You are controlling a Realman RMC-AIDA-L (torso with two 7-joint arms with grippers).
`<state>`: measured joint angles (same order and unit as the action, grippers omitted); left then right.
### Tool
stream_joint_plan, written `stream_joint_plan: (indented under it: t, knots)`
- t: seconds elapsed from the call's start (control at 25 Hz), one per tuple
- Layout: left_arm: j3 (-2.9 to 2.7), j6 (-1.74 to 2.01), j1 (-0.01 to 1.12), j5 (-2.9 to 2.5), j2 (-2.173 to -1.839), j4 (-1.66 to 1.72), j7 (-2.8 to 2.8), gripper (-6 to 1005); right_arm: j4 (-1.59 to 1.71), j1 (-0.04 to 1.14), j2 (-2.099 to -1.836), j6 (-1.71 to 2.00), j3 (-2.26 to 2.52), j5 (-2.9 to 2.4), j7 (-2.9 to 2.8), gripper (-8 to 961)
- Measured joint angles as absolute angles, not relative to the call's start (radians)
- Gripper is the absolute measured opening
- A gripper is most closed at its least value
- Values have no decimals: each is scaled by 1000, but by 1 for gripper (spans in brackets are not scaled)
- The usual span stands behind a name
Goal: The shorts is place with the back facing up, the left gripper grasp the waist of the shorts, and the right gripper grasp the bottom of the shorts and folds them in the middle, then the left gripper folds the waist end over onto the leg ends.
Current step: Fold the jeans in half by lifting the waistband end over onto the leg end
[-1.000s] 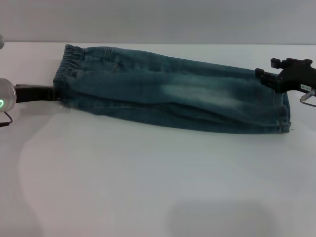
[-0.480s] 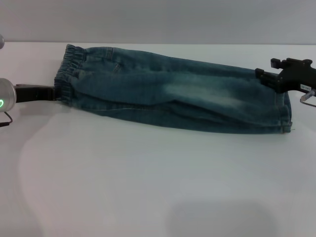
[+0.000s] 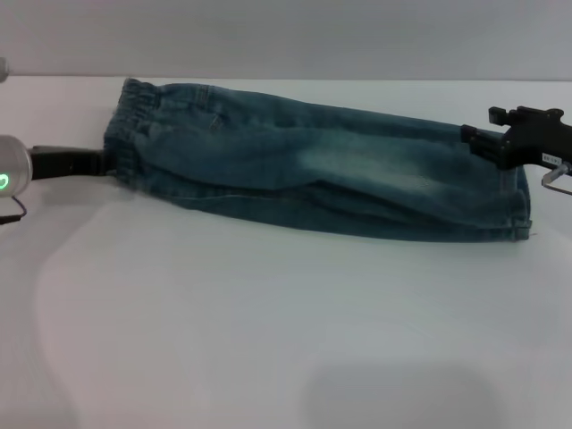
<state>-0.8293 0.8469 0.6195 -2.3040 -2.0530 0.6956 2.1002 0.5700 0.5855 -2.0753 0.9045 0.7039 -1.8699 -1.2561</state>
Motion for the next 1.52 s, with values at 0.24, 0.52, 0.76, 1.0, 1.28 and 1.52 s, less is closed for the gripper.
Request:
stream_joint_plan:
  t: [0.24,0.52,0.76,1.0,1.28,1.52]
  knots:
    - [-830,962,612,-2187,-2054,776,2045,53,548,605,-2075,902,704,-1870,-1245,508]
    - [-832,1089,608,-2101,-2053,890,2040,44,536,632,-2074,900,707,-1870,-1243,508]
    - [-825,1198,624,-2030,-2048,973,2041,35,506,670,-2074,886,720,-1870,-1243,508]
    - [-824,1295,659,-1959,-2046,1043,2052,32,445,736,-2075,850,765,-1870,-1243,507]
    - [-825,1375,698,-1937,-2044,1082,2081,29,364,823,-2078,860,794,-1870,-1249,507]
    - [-831,1405,719,-1935,-2047,1105,2103,28,321,875,-2082,963,846,-1870,-1298,507]
